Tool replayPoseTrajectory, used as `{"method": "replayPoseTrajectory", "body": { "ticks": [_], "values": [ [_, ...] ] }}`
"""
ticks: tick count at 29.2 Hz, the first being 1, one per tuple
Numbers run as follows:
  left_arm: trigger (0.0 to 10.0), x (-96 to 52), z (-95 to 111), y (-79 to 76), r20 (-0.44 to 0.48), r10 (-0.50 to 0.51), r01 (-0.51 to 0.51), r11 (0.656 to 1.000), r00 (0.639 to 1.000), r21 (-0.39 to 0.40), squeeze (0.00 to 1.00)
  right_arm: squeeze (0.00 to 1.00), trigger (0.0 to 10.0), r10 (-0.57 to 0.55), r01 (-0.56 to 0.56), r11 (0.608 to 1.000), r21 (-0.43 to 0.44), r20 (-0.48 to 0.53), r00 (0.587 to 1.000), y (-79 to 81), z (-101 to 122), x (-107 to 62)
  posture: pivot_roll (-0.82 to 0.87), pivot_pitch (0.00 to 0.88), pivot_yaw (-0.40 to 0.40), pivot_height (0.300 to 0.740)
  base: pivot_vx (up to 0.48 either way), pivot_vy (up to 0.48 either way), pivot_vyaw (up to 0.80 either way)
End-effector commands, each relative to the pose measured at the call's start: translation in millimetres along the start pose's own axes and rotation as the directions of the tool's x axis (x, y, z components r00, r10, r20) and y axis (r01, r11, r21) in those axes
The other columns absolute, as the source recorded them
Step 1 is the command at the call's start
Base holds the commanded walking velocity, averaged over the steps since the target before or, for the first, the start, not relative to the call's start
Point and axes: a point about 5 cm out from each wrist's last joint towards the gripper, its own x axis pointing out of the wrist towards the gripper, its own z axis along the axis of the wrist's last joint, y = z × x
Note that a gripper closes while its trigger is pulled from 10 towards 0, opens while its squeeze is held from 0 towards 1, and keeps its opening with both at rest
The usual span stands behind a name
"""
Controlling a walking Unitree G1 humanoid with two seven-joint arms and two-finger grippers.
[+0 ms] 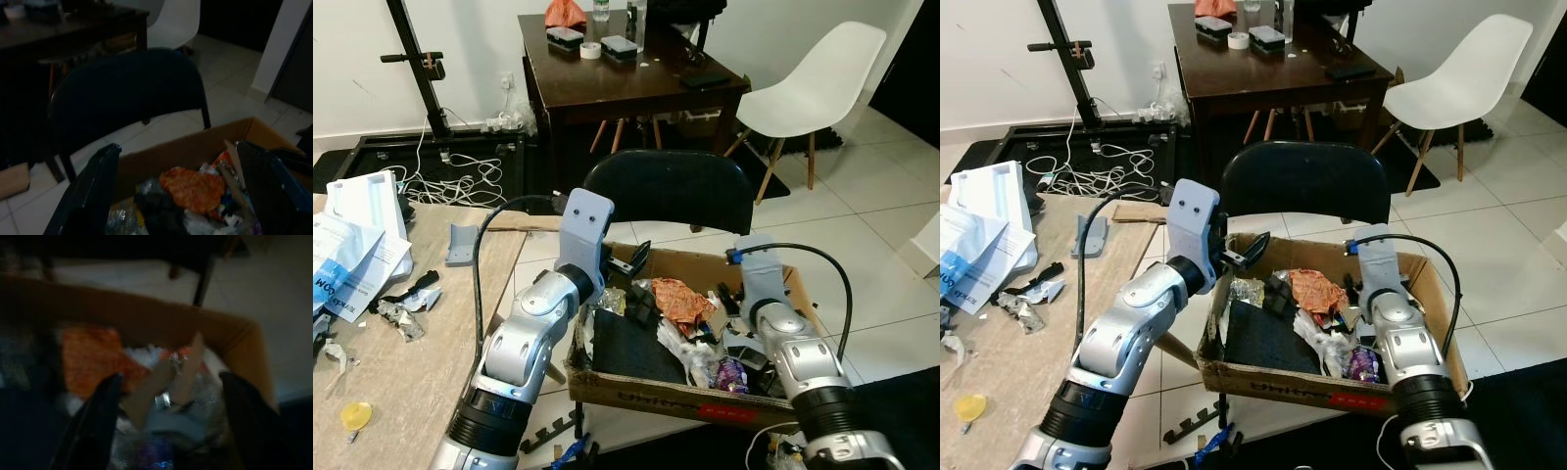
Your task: Picking trash to rubbish bin
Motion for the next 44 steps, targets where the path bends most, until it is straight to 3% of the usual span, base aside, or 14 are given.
{"method": "replayPoseTrajectory", "body": {
  "ticks": [1, 2, 3, 4, 5, 6, 7, 8, 10, 12, 16, 18, 28, 44],
  "values": [
    [10.0, 0.6, -1.4, 0.3, -0.003, 0.015, -0.015, 1.000, 1.000, -0.006, 0.00, 0.00, 10.0, -0.041, 0.047, 0.979, -0.196, 0.038, 0.998, -4.3, 1.5, -1.8, -0.02, 0.069, 0.012, 0.740, 0.000, 0.000, 0.00],
    [10.0, 0.6, -1.4, 0.3, -0.003, 0.015, -0.015, 1.000, 1.000, -0.006, 0.00, 0.00, 10.0, -0.041, 0.047, 0.979, -0.196, 0.038, 0.998, -4.3, 1.5, -1.8, -0.02, 0.069, 0.012, 0.740, 0.000, 0.000, 0.00],
    [10.0, 0.5, -0.1, 3.1, 0.006, 0.040, -0.040, 0.999, 0.999, -0.013, 0.00, 0.00, 10.0, 0.010, -0.011, 1.000, 0.005, 0.102, 0.995, 4.8, 13.7, -3.0, -0.01, 0.070, 0.014, 0.740, 0.000, 0.000, 0.00],
    [10.0, 0.6, 0.4, 4.2, 0.009, 0.048, -0.048, 0.999, 0.999, -0.018, 0.00, 0.00, 10.0, 0.040, -0.062, 0.981, 0.182, 0.126, 0.991, 10.0, 19.1, -3.6, -0.01, 0.070, 0.014, 0.740, 0.000, 0.000, 0.00],
    [10.0, 0.1, 3.5, 6.5, 0.031, 0.067, -0.066, 0.998, 0.997, -0.020, 0.00, 0.00, 10.0, 0.056, -0.126, 0.958, 0.256, 0.267, 0.962, 14.1, 38.4, -9.6, -0.01, 0.069, 0.017, 0.740, 0.000, 0.000, 0.00],
    [10.0, 0.1, 3.5, 6.5, 0.031, 0.067, -0.066, 0.998, 0.997, -0.020, 0.00, 0.00, 10.0, 0.056, -0.126, 0.958, 0.256, 0.267, 0.962, 14.1, 38.4, -9.6, -0.01, 0.069, 0.017, 0.740, 0.000, 0.000, 0.00],
    [10.0, -0.1, 5.6, 7.5, 0.045, 0.078, -0.078, 0.997, 0.996, -0.019, 0.00, 0.00, 10.0, 0.045, -0.105, 0.982, 0.159, 0.341, 0.939, 14.0, 47.9, -13.6, -0.01, 0.069, 0.017, 0.740, 0.000, 0.000, 0.00],
    [10.0, -0.1, 5.6, 7.5, 0.045, 0.078, -0.078, 0.997, 0.996, -0.019, 0.00, 0.00, 10.0, 0.045, -0.105, 0.982, 0.159, 0.341, 0.939, 14.0, 47.9, -13.6, -0.01, 0.069, 0.017, 0.740, 0.000, 0.000, 0.00],
    [10.0, -0.5, 16.0, 11.8, 0.102, 0.135, -0.129, 0.990, 0.986, -0.061, 0.00, 0.00, 10.0, 0.067, -0.115, 0.991, 0.073, 0.475, 0.877, 22.8, 67.1, -25.6, -0.01, 0.072, 0.016, 0.740, 0.000, 0.000, 0.00],
    [10.0, -1.0, 23.7, 14.4, 0.135, 0.173, -0.158, 0.981, 0.976, -0.113, 0.00, 0.00, 10.0, 0.094, -0.161, 0.984, 0.080, 0.534, 0.841, 31.8, 78.0, -34.4, -0.01, 0.073, 0.012, 0.740, 0.000, 0.000, 0.00],
    [10.0, -1.7, 26.3, 14.1, 0.147, 0.175, -0.160, 0.981, 0.973, -0.112, 0.00, 0.00, 10.0, 0.132, -0.193, 0.980, 0.050, 0.564, 0.815, 41.7, 84.1, -40.2, -0.01, 0.074, 0.009, 0.740, 0.000, 0.000, 0.00],
    [10.0, -2.1, 25.8, 13.0, 0.151, 0.178, -0.163, 0.981, 0.973, -0.103, 0.00, 0.00, 10.0, 0.200, -0.229, 0.973, -0.025, 0.579, 0.791, 53.4, 85.5, -43.7, -0.01, 0.072, 0.005, 0.740, 0.000, 0.000, 0.00],
    [10.0, -2.5, 29.2, 15.9, 0.176, 0.226, -0.211, 0.972, 0.958, -0.098, 0.00, 0.00, 10.0, 0.252, -0.252, 0.964, -0.083, 0.580, 0.775, 64.3, 82.9, -46.4, -0.01, 0.062, 0.002, 0.740, 0.000, 0.000, 0.00],
    [10.0, -5.5, 31.6, 16.3, 0.184, 0.236, -0.224, 0.971, 0.954, -0.083, 0.00, 0.00, 10.0, 0.313, -0.269, 0.949, -0.162, 0.582, 0.751, 76.3, 82.9, -51.7, -0.01, 0.040, 0.003, 0.740, 0.000, 0.000, 0.80]
  ]
}}
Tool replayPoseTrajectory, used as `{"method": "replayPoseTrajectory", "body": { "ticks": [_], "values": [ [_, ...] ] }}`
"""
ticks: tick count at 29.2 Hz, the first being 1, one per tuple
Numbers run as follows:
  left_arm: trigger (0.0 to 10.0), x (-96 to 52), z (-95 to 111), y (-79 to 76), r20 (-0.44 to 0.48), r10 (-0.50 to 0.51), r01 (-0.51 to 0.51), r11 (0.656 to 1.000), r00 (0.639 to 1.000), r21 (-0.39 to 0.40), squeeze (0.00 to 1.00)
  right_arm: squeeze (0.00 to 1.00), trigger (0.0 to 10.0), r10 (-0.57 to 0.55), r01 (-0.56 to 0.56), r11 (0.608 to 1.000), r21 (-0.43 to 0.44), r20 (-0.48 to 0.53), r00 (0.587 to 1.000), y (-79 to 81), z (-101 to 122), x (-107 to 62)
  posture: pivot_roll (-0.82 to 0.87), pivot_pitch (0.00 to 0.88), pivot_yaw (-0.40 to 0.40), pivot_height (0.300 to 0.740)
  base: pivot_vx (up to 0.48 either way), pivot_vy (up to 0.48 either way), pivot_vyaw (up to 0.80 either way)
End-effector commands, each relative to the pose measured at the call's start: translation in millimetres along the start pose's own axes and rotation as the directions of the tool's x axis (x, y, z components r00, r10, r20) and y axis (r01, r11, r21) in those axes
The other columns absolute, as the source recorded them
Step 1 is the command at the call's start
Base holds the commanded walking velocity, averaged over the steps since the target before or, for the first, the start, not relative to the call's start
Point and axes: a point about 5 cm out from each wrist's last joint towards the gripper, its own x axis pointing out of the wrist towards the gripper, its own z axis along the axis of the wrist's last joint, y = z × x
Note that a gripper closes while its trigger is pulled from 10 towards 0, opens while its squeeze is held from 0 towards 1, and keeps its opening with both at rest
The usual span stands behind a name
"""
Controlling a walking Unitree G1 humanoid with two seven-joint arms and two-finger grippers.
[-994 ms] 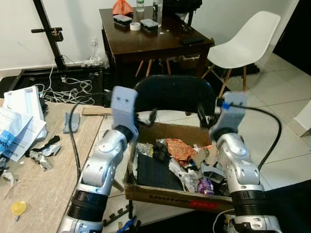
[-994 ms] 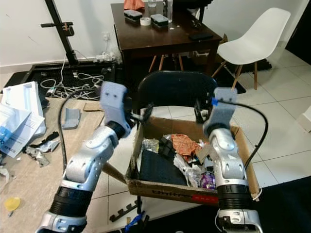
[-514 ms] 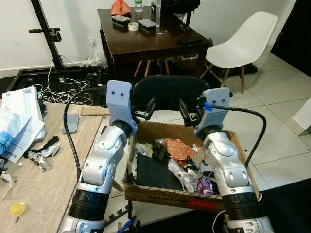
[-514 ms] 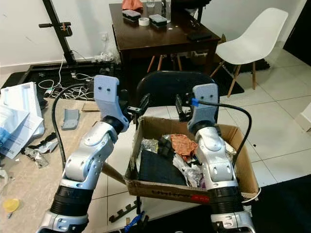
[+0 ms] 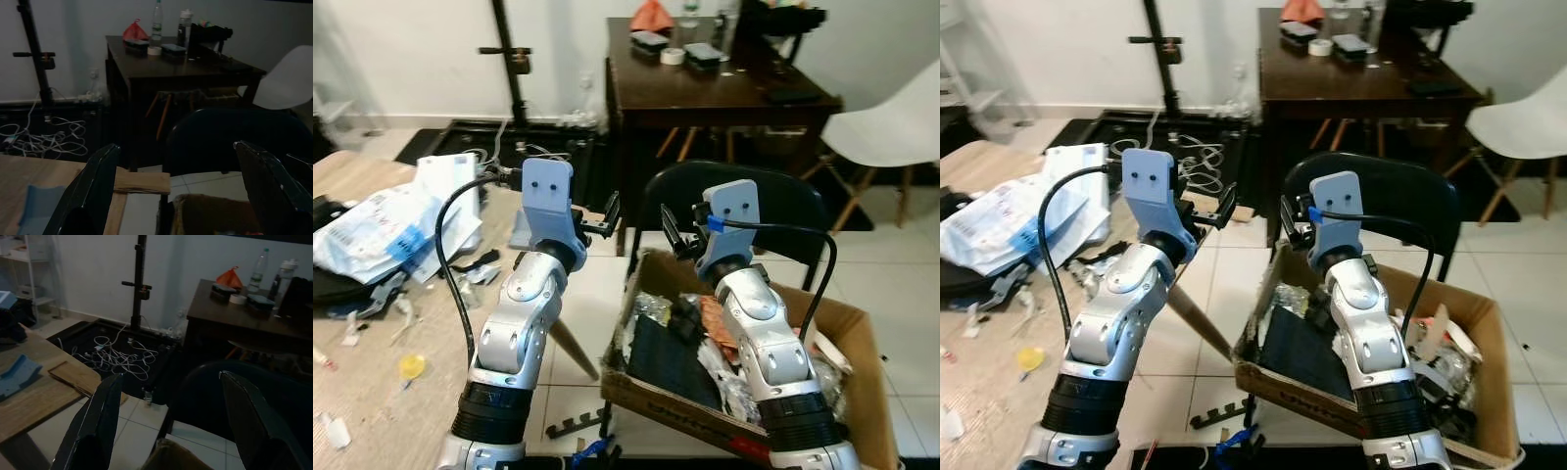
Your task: Picking trash to rubbish bin
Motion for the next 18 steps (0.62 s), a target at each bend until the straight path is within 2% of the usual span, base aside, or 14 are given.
{"method": "replayPoseTrajectory", "body": {
  "ticks": [1, 18],
  "values": [
    [10.0, -2.1, 1.3, -2.0, 0.009, -0.002, 0.002, 1.000, 1.000, 0.008, 0.00, 0.00, 10.0, 0.009, -0.009, 1.000, -0.001, 0.012, 1.000, 2.3, 1.3, -1.2, -0.01, 0.040, 0.003, 0.740, 0.000, 0.000, 0.80],
    [10.0, -3.2, 0.9, -1.0, 0.006, 0.012, -0.012, 1.000, 1.000, 0.021, 0.00, 0.00, 10.0, 0.027, -0.027, 1.000, -0.002, 0.010, 1.000, 5.7, 0.3, 1.7, 0.00, 0.020, -0.013, 0.740, 0.000, 0.000, 0.80]
  ]
}}
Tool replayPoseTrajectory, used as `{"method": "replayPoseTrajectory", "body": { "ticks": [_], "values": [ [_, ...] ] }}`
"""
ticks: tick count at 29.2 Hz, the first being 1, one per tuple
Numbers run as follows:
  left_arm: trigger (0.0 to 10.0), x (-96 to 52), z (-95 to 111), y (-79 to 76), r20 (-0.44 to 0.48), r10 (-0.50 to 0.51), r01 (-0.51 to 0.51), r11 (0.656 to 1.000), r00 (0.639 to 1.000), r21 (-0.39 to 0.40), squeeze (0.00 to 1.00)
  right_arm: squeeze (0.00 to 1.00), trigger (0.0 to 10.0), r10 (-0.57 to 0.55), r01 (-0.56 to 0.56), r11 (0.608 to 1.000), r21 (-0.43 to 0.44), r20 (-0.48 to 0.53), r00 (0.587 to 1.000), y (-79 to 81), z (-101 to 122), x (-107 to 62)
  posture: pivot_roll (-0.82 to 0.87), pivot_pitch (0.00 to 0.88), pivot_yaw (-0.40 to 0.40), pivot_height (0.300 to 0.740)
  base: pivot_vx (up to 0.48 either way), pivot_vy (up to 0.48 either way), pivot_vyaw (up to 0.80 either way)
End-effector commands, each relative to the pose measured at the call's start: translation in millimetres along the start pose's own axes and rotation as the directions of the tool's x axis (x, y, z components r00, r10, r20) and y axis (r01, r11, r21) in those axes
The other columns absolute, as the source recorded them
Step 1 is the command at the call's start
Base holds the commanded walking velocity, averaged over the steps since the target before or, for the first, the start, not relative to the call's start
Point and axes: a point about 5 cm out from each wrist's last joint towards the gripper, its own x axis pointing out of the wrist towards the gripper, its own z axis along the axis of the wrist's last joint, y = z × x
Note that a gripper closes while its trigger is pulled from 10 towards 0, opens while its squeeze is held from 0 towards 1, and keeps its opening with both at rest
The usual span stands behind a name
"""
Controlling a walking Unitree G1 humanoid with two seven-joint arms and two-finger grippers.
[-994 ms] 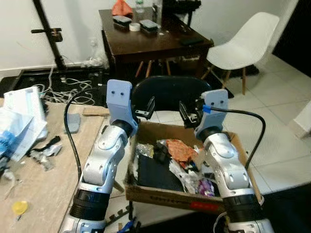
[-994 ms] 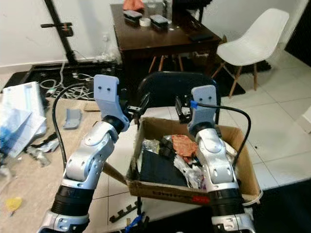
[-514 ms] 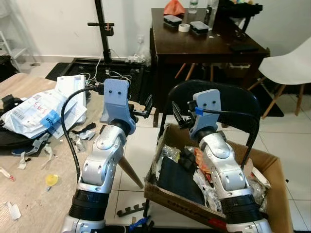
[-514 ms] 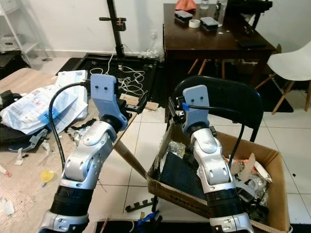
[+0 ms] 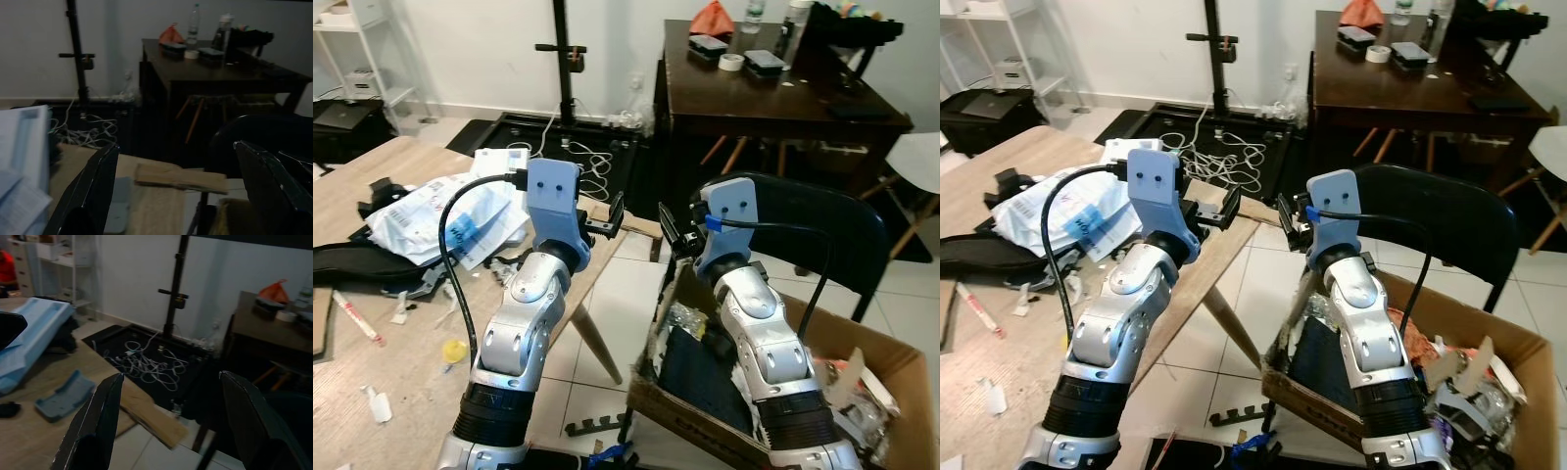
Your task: Picking trash to rubbish bin
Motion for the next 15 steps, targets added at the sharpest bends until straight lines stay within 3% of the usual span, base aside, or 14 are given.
{"method": "replayPoseTrajectory", "body": {
  "ticks": [1, 15],
  "values": [
    [10.0, -2.6, -1.2, 0.5, -0.003, 0.007, -0.007, 1.000, 1.000, 0.002, 0.00, 0.00, 10.0, 0.011, -0.011, 1.000, 0.003, -0.006, 1.000, 3.2, -2.3, 0.0, 0.00, 0.020, -0.013, 0.740, 0.000, 0.000, 0.80],
    [10.0, -3.2, -2.5, -1.6, -0.008, -0.003, 0.003, 1.000, 1.000, 0.002, 0.00, 0.00, 10.0, 0.008, -0.008, 1.000, 0.000, -0.003, 1.000, 1.2, -1.7, 0.4, 0.01, 0.021, -0.014, 0.740, 0.000, 0.000, 0.80]
  ]
}}
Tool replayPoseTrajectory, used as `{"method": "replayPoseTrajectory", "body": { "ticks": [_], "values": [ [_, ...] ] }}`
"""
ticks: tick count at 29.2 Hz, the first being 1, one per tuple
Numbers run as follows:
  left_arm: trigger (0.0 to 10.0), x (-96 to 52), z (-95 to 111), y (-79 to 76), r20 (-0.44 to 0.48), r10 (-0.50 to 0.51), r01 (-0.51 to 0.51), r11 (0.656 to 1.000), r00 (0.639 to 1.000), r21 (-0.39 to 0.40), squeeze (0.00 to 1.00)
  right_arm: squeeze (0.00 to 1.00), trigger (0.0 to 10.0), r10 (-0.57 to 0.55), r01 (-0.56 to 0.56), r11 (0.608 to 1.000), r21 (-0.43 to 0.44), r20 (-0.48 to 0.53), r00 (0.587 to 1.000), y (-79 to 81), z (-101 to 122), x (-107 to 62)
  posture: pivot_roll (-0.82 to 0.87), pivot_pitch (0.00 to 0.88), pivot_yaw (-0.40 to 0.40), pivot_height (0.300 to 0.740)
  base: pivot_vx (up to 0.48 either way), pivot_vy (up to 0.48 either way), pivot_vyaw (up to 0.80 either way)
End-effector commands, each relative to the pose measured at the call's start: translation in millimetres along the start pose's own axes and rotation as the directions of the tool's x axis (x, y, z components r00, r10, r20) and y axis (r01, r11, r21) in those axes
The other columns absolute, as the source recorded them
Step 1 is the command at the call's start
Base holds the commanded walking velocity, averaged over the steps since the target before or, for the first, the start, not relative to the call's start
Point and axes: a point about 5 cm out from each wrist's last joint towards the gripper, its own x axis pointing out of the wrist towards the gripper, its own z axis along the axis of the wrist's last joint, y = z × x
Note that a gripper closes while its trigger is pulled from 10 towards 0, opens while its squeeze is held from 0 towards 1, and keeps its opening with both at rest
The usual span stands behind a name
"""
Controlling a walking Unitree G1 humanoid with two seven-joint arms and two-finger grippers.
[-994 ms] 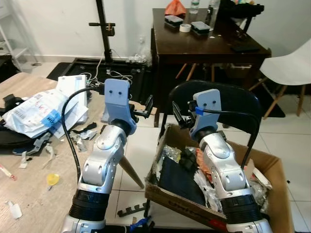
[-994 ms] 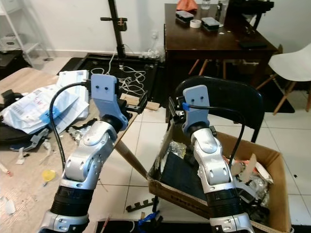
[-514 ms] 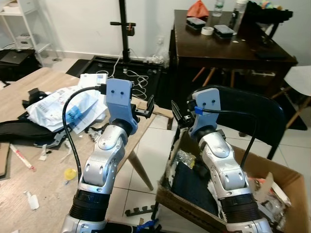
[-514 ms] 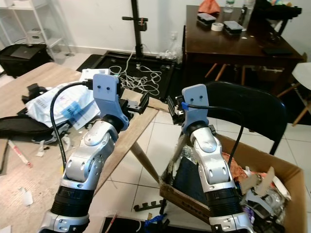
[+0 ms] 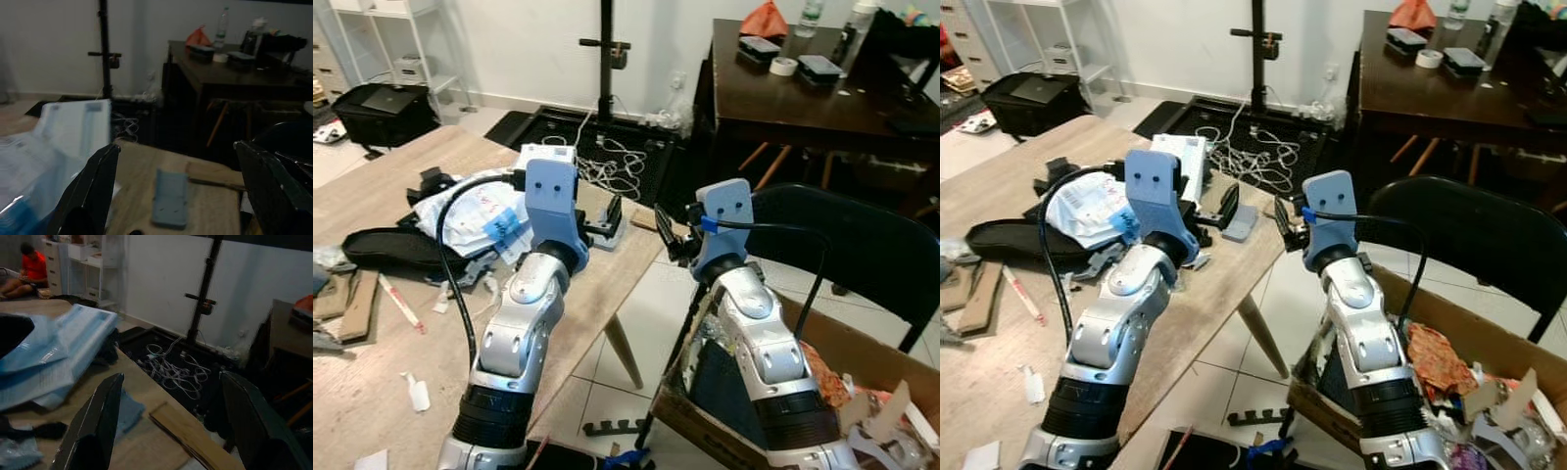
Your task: Picking trash to rubbish bin
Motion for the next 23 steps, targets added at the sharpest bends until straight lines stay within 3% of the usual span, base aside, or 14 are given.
{"method": "replayPoseTrajectory", "body": {
  "ticks": [1, 15, 18, 23],
  "values": [
    [10.0, -2.0, -2.0, -1.6, -0.008, -0.005, 0.005, 1.000, 1.000, -0.003, 0.00, 0.00, 10.0, -0.004, 0.005, 1.000, 0.001, -0.008, 1.000, -1.7, -2.4, -1.0, 0.01, 0.021, -0.014, 0.740, 0.000, 0.000, 0.80],
    [10.0, -2.7, -2.3, -2.7, -0.013, -0.017, 0.017, 1.000, 1.000, -0.003, 0.00, 0.00, 10.0, -0.005, 0.005, 1.000, 0.019, -0.005, 1.000, -0.2, -2.7, -0.5, 0.00, 0.025, -0.017, 0.740, 0.000, 0.000, 0.80],
    [10.0, -3.3, -2.7, -4.0, -0.021, -0.031, 0.031, 1.000, 0.999, -0.002, 0.00, 0.00, 10.0, -0.027, 0.028, 0.998, 0.063, -0.007, 1.000, -1.7, -3.7, -1.8, 0.00, 0.025, -0.017, 0.740, 0.000, 0.000, 0.00],
    [10.0, -3.0, -9.1, -7.5, -0.088, -0.067, 0.074, 0.994, 0.994, 0.079, 0.00, 0.00, 10.0, -0.033, 0.033, 0.997, 0.070, -0.010, 0.999, -3.4, -3.9, -2.1, 0.01, 0.032, -0.013, 0.740, 0.000, -0.192, 0.00]
  ]
}}
